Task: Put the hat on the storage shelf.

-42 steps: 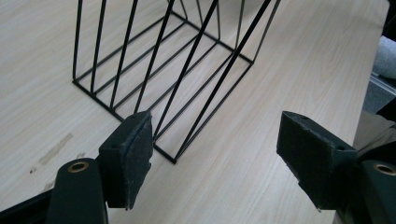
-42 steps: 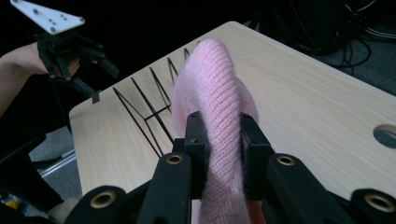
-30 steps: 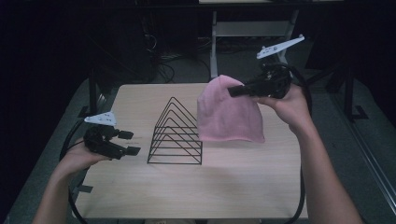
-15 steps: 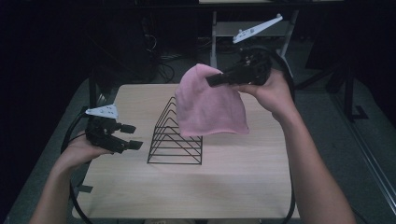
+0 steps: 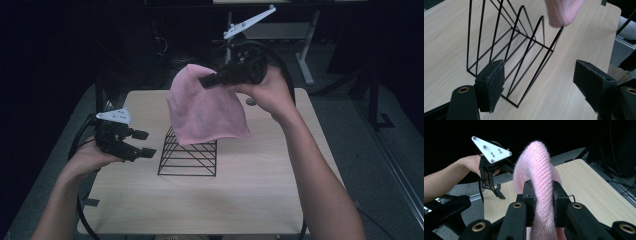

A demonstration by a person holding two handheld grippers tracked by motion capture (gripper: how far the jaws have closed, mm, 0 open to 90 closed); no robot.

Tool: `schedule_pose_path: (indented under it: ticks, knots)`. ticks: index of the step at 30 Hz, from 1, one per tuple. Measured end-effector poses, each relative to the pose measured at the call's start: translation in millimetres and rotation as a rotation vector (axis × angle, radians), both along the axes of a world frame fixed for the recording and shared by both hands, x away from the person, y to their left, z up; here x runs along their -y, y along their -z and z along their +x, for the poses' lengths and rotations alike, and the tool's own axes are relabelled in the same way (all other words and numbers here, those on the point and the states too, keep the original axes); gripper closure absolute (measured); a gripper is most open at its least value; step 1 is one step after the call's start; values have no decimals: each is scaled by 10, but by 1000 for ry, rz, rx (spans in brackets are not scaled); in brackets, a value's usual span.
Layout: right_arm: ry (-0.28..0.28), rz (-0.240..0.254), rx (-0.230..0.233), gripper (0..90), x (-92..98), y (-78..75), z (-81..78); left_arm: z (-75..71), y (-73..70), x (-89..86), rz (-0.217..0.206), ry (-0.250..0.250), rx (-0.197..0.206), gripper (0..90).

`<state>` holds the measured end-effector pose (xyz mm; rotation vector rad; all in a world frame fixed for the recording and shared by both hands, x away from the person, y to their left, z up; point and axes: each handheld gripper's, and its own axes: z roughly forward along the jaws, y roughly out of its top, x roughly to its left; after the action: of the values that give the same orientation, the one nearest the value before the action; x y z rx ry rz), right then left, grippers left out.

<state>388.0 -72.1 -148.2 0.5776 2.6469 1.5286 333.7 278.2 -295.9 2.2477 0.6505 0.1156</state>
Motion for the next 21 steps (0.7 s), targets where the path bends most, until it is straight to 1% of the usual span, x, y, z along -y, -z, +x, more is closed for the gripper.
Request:
schedule_pose_path:
  ticks: [2,3,6,7,10,11,12,14,15,16,17,18,20,21]
  knots:
    - [-7,1,3,770,-58,-15,6,0,-6,11,-8,3,-7,255]
    - [-14,0,4,770,-83,-24,9,8,-9,14,-7,9,-1,255]
    - [-17,-3,5,769,-122,-50,16,20,-14,19,-7,13,-1,255]
    - [-22,-5,12,769,-153,-82,25,33,-20,23,-19,9,-3,256]
    - [-27,1,24,769,-191,-124,33,50,-23,25,-23,11,-1,256]
    - [-28,5,28,770,-204,-130,36,64,-26,32,-23,10,-10,256]
    - [-30,9,27,769,-221,-133,40,67,-25,38,-30,4,-13,256]
    - [-33,9,30,769,-260,-130,50,80,-29,35,-26,9,-6,250]
    - [-35,5,28,770,-281,-126,58,75,-30,38,-36,3,-15,244]
    - [-35,5,28,770,-281,-126,58,75,-30,38,-36,3,-15,243]
    - [-34,1,27,770,-303,-123,64,81,-34,31,-31,8,-7,243]
    - [-37,5,22,770,-342,-115,79,82,-36,28,-28,9,-7,243]
    - [-43,8,26,769,-378,-105,100,93,-40,20,-38,6,-14,245]
    - [-42,12,19,769,-398,-102,104,94,-40,21,-48,-1,-26,246]
